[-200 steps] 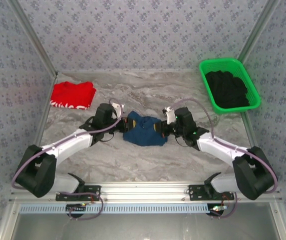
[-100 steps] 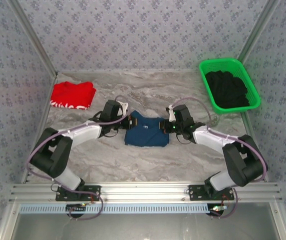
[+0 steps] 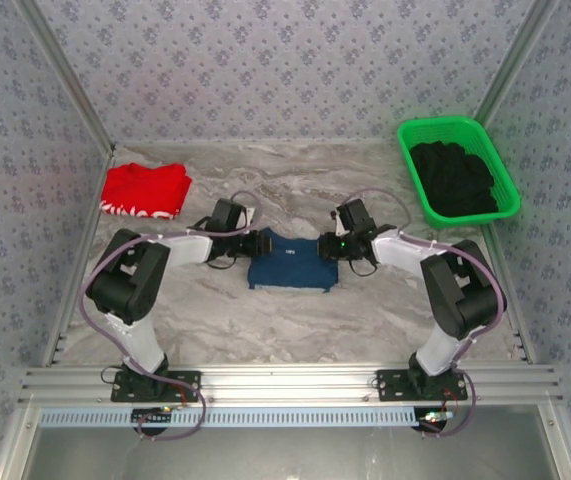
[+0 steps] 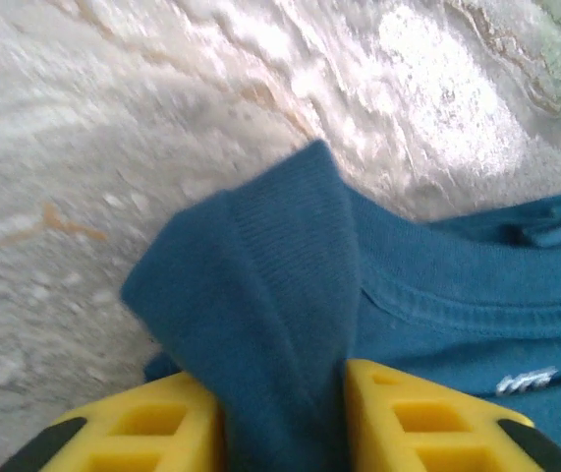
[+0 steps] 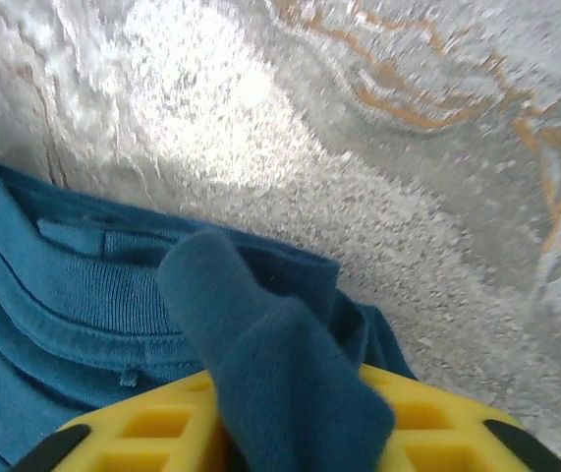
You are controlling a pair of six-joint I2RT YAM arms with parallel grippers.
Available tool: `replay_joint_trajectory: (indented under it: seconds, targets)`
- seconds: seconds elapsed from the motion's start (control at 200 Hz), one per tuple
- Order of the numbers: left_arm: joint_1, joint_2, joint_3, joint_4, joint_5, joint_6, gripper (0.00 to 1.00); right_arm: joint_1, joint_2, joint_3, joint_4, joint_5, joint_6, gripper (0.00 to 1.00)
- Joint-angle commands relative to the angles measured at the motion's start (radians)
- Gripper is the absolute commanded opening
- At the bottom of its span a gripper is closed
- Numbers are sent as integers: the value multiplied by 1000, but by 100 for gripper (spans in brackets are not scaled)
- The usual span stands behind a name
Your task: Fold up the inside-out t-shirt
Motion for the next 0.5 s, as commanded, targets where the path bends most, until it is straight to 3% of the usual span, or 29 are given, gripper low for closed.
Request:
replay_joint_trajectory:
  seconds: [0.0, 0.085, 0.205, 0.345, 0.495]
  targets:
    - [21, -82, 12, -51, -60, 7, 46, -24, -89, 31, -144, 4, -53, 46]
    - [21, -148, -11, -90, -89, 7, 57, -28, -174, 22, -224, 30, -86, 58]
    - [14, -269, -79, -126, -93, -10, 67, 14, -289, -10, -254, 67, -89, 60]
    - [-48, -360, -151, -72, 10, -28, 64, 106, -273, -57, -101, -52, -2, 54]
    - [-98, -268, -155, -44, 91, -45, 57, 111, -163, -73, -46, -115, 34, 45]
